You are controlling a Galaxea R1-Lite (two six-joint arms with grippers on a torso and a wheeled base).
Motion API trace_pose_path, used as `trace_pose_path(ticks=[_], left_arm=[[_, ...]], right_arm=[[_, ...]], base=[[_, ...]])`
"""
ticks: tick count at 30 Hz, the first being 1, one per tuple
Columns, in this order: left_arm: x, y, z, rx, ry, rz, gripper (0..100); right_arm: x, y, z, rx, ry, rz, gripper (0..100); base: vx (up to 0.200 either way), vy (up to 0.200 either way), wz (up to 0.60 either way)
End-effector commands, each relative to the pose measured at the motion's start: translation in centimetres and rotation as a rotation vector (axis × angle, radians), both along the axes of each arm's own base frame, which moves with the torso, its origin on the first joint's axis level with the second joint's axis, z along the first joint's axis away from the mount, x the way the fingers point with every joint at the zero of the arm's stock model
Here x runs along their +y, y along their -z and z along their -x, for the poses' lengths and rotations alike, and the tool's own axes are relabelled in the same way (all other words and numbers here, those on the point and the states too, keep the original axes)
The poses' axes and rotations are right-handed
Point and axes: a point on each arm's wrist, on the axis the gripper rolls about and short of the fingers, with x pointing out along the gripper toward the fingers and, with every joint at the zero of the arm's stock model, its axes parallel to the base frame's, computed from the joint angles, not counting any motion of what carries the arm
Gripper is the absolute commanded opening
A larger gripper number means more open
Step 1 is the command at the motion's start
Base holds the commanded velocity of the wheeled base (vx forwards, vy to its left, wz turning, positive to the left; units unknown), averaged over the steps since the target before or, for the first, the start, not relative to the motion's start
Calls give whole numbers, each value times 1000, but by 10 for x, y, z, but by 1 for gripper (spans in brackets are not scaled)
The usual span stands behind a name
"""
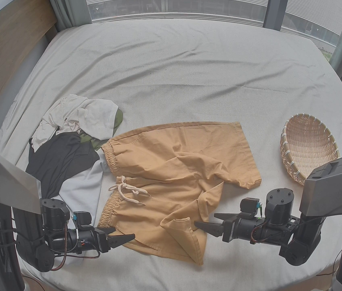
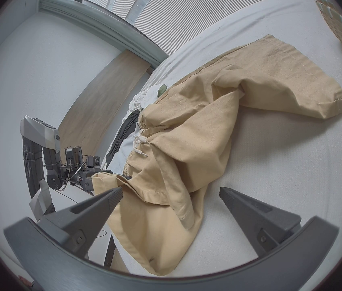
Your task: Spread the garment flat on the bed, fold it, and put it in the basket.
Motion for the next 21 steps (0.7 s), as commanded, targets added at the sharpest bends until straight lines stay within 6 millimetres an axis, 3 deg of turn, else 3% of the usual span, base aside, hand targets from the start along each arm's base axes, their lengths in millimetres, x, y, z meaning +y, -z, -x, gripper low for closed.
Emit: trace_pose_path(ticks=[1,4,5,13,21], left_arm=[[0,-1,0,-5,1,1,100],[-1,-1,0,-6,3,2,100],[0,-1,0,-5,1,1,100],[0,-2,0,-11,1,3,100],[0,-2,0,-12,1,3,100]], right_arm=[[3,3,5,12,-16,8,100],[4,9,3,25,-13,17,100],[4,12,2,31,-13,21,0],[6,24,1,45,-24,47,0],[0,12,0,18,-7,34,0]], base=[[0,0,0],[0,0,0],[0,0,0],[0,0,0],[0,0,0]])
